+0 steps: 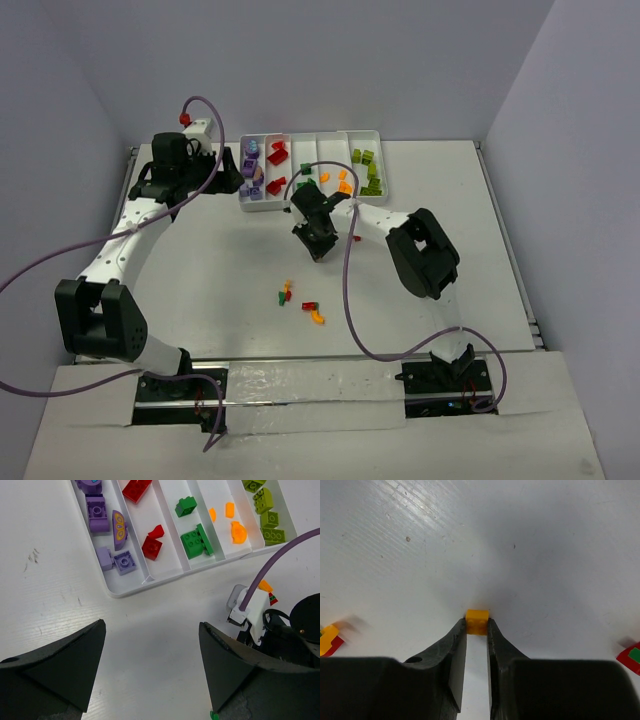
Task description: Sort the legos into containers by color
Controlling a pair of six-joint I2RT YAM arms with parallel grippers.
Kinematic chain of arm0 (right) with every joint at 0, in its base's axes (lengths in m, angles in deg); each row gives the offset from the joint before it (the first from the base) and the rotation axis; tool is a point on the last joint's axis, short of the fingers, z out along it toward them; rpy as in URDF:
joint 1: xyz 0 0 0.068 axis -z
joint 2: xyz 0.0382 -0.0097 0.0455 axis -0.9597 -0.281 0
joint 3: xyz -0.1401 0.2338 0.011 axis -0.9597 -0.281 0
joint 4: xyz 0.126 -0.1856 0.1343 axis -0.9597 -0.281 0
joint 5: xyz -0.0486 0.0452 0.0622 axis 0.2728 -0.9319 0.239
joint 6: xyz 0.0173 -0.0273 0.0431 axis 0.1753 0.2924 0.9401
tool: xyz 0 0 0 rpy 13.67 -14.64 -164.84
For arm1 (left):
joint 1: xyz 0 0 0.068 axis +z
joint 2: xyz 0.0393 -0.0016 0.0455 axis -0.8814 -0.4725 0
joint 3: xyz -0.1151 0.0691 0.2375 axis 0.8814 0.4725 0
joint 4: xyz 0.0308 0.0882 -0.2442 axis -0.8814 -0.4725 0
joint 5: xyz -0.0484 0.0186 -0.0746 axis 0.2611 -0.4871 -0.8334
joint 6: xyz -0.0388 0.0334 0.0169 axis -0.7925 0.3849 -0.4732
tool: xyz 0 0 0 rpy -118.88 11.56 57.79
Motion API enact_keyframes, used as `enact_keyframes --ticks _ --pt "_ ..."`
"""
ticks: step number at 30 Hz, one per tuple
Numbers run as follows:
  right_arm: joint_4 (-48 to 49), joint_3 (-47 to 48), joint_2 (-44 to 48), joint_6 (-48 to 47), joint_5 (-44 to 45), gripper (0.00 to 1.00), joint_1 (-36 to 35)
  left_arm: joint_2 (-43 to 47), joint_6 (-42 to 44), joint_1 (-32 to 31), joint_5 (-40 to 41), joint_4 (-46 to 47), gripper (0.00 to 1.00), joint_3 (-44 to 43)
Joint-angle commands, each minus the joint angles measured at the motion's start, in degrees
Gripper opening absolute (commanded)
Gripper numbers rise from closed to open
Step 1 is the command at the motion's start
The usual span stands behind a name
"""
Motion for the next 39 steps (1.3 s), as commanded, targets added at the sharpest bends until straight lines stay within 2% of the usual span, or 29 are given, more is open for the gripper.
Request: enact_keyframes --ticks 1,7,11,24,26,27,30,32,35,39 --pt "0.6 4.0 5.2 -1.3 1.0 0.02 4.0 -0.4 0.5 0.4 -2.5 0.2 0.85 -2.6" --pt "1.9 13.3 6.1 -2.7 0.9 0.00 12.9 -0.3 2.4 0.3 -4.6 -0.6 0.94 -2.5" --pt "4.0 19.4 2.6 -4.4 -0.1 0.00 17.5 -0.3 2.8 0.3 -5.9 -0.6 0.98 -2.2" --pt "6.8 37.0 -13.8 -3.5 -3.2 0.00 20.0 -0.8 2.8 0.3 -4.1 -0.4 0.99 -3.0" --pt "6.9 40.5 -16.2 -2.8 -4.2 0.09 20.0 -0.8 2.7 0.3 -4.0 -0.4 0.99 -2.8" --pt "6.9 41.4 -16.9 -2.6 -4.4 0.09 20.0 -0.7 2.6 0.4 -3.8 -0.4 0.99 -2.7" --pt "7.2 43.3 -18.7 -2.2 -4.7 0.44 20.0 -0.6 2.7 0.3 -3.5 -0.5 0.99 -2.6" --pt "7.4 43.2 -18.7 -2.1 -4.6 0.59 20.0 -0.5 2.8 0.3 -3.1 -0.4 0.99 -2.6" --pt "7.5 42.5 -17.9 -2.3 -4.5 0.67 20.0 -0.6 2.7 0.3 -3.1 -0.4 0.99 -2.7" --pt "5.6 40.7 -15.2 -2.7 -5.6 0.68 20.0 -0.9 2.7 0.3 -3.2 -0.6 0.99 -3.1"
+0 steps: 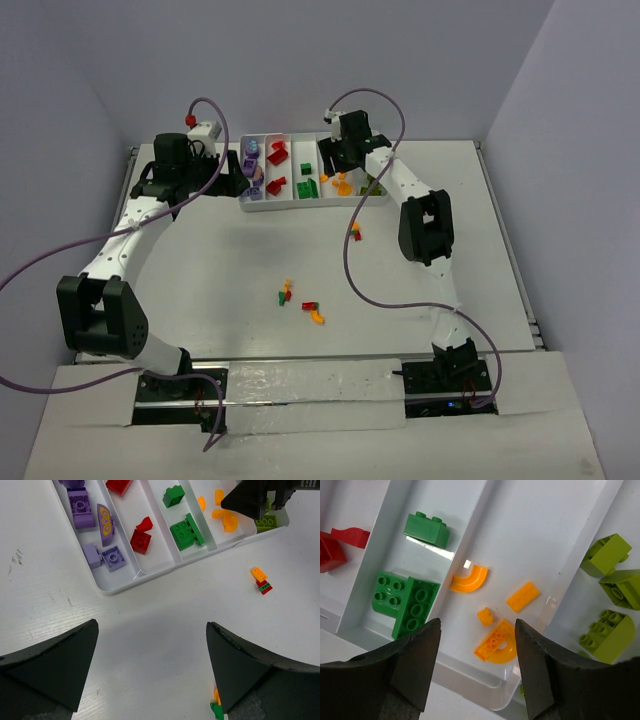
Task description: Sort the legos into containers by color
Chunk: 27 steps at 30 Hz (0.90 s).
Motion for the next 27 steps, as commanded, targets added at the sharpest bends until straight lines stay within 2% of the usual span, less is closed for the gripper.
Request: enact_keyframes --ticks 1,5,6,9,13,17,22,27 --pt "-1.2 -0.1 5.7 -0.4 -2.1 0.67 -0.1 0.1 0.7 0.3 0.6 0.0 0.99 -2.9" --pt "-1.1 -13.5 16.8 -2.2 -3.9 0.63 0.1 1.0 1.0 0.4 0.9 0.3 0.99 -2.5" --pt "0.8 -22.1 23.0 -2.7 -5.4 0.61 0.4 1.4 1.0 0.4 1.1 0.4 0.99 -1.9" --pt "2.9 -38.0 32.3 -3.5 -6.3 0.58 0.7 1.8 1.0 0.3 0.5 0.5 0.98 -1.3" --pt "2.7 -50.5 41.5 -3.6 -6.3 0.54 0.7 1.6 0.9 0.3 -0.3 -0.1 0.98 -1.8" --pt "3.4 -55.1 42.3 -0.5 -4.8 0.54 0.5 1.4 1.0 0.3 -0.2 -0.5 0.98 -2.5" --pt "6.9 -58.5 40.4 2.3 -1.9 0.59 -1.7 1.9 1.0 0.3 0.4 -0.4 0.98 -2.0" --pt "10.4 -59.3 37.8 3.5 2.7 0.55 -4.0 1.9 1.3 0.3 1.0 -0.8 0.97 -1.9"
